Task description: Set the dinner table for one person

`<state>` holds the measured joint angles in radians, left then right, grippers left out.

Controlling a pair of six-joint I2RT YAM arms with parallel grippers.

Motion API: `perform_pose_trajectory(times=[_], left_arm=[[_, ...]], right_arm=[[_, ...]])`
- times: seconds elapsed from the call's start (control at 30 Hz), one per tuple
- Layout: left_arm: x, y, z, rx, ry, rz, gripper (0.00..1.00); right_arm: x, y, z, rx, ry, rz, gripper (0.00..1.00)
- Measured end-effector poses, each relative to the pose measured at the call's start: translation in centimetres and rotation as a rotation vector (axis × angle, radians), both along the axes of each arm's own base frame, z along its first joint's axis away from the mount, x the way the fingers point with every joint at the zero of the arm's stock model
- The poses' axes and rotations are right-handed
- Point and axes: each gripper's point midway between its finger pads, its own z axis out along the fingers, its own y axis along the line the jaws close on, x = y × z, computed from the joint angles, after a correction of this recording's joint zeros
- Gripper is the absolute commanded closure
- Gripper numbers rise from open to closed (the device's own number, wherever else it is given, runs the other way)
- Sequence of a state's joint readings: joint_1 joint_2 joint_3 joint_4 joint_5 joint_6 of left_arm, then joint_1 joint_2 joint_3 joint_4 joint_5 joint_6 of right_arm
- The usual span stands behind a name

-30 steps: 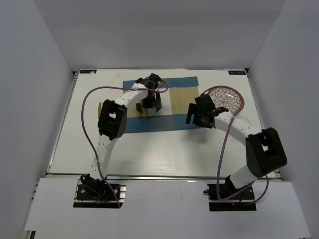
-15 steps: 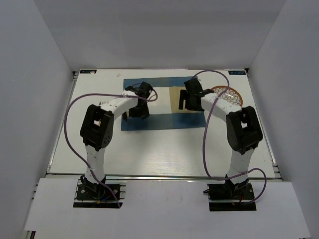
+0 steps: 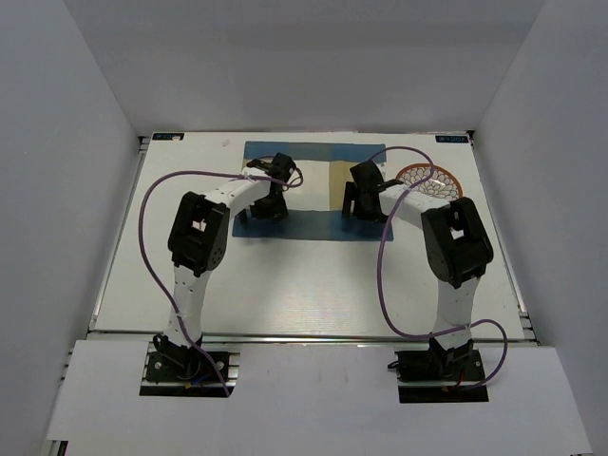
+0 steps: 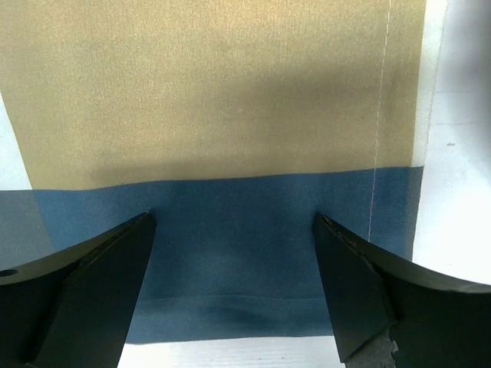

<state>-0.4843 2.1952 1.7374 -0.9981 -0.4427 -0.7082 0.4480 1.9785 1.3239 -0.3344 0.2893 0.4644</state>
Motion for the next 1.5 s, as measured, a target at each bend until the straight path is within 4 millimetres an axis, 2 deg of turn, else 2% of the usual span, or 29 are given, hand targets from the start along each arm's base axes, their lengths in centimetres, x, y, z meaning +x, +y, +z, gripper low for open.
perform_pose_trajectory(times=[0.2, 0.4, 0.93, 1.17, 1.3, 1.5], left_arm=[[0.8, 0.9, 0.0, -0.006, -0.019, 0.052, 0.02], [0.4, 1.8, -0.1, -0.027, -0.046, 0.09, 0.02], [0.4, 1.9, -0.1, -0.046, -0.046, 0.1, 0.02], [-0.4, 2.9, 0.3, -0.034, -0.022, 0.118, 0.02], [-1.1, 3.5, 1.5, -0.041, -0.036, 0.13, 0.02], [-0.7, 3.1, 5.3, -0.089, -0.126, 0.125, 0.02]], right_arm=[[0.8, 0.5, 0.1, 0.016, -0.024, -0.003, 0.11], [1.9, 1.1, 0.2, 0.02, -0.034, 0.0, 0.11], [2.0, 1.3, 0.2, 0.019, -0.029, 0.004, 0.11], [2.0, 1.5, 0.6, 0.028, 0.007, 0.017, 0.11], [2.1, 1.5, 1.1, 0.034, 0.017, 0.024, 0.11], [2.6, 1.1, 2.8, 0.029, -0.009, 0.04, 0.11]])
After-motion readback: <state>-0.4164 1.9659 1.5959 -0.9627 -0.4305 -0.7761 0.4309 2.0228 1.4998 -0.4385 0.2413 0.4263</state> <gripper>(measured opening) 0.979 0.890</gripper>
